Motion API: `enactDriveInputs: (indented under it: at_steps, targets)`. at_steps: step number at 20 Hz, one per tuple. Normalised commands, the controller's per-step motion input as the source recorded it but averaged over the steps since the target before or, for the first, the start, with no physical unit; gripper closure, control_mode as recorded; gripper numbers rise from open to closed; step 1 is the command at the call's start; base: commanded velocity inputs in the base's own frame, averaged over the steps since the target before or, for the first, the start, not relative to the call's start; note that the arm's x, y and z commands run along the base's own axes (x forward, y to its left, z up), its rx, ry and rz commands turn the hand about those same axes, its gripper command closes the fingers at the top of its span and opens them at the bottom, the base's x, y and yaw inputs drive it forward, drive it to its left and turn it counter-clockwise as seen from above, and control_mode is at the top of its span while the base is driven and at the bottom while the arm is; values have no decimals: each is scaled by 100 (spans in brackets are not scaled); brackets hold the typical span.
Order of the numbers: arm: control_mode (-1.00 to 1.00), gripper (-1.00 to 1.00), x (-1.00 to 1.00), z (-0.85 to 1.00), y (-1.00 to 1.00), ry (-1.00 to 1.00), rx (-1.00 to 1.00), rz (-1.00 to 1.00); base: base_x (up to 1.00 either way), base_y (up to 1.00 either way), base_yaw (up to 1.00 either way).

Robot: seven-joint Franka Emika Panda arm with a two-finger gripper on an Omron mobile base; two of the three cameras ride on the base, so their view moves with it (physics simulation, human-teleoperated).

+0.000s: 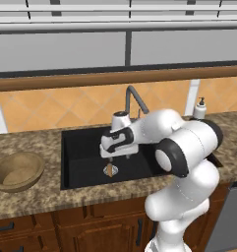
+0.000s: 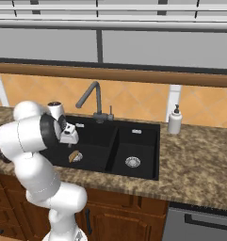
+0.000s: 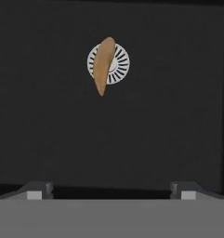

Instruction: Pick the sweet potato from the sink and place it in the bowl. Then pick the bowl and place it in the microwave. Then close the microwave door and press the start button.

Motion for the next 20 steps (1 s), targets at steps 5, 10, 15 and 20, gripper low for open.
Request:
enactDriveInputs:
  at_steps: [5, 10, 15, 20]
  targets:
    - [-100, -100, 12, -40, 3, 1, 0, -1, 0, 0, 0]
    - [-100, -100, 21, -45, 6, 0, 0, -5, 0, 0, 0]
    - [-100, -100, 54, -24, 7, 0, 0, -5, 0, 0, 0]
    - [-100, -100, 52, -23, 4, 0, 0, -3, 0, 0, 0]
